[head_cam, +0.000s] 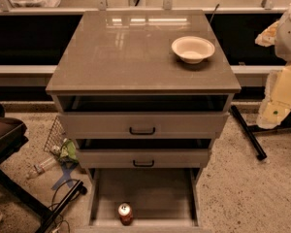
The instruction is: Pick coke can from bottom drawer and place on counter
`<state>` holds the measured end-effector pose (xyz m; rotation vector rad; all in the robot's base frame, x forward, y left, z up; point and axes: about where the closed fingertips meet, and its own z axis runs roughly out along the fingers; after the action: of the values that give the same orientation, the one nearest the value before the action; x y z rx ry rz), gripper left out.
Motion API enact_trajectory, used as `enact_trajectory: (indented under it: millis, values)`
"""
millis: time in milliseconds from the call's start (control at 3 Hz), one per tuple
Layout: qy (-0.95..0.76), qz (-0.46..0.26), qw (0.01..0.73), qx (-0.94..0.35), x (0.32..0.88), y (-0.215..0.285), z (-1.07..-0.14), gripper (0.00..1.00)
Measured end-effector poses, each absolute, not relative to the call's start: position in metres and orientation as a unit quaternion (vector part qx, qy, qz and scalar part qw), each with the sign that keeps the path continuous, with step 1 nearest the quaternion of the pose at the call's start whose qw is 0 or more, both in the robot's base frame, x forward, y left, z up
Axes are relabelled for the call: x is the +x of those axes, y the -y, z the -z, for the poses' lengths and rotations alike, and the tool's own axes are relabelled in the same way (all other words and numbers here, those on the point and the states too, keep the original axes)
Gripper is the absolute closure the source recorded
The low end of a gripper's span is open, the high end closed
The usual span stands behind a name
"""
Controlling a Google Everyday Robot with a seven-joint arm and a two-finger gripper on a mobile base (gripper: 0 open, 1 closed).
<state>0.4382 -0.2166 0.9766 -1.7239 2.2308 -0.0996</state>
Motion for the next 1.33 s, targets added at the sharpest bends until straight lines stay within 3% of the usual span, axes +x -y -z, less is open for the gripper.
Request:
enact_trajectory:
  millis: [667, 1333]
  values:
    - [-0.778, 0.009, 0.187, -0.599, 0.446, 0.216, -0.954, 0.00]
    - [-0.743, -0.115, 0.277, -0.598, 0.437, 0.199, -0.826, 0.00]
